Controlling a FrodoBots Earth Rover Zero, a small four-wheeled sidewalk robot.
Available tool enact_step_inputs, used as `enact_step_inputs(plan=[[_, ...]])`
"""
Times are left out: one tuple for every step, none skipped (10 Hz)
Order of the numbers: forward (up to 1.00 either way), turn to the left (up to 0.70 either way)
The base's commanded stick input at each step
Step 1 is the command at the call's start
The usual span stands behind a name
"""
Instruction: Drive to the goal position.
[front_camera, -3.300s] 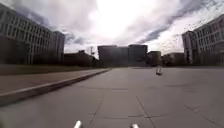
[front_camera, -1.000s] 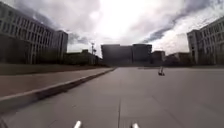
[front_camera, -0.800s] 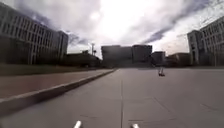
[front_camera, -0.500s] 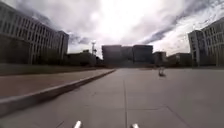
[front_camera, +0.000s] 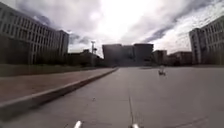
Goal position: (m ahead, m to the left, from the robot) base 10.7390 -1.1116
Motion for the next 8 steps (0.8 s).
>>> enact_step_inputs(plan=[[1.00,0.00],[1.00,0.00],[1.00,0.00],[1.00,0.00],[1.00,0.00],[1.00,0.00],[1.00,0.00],[1.00,0.00]])
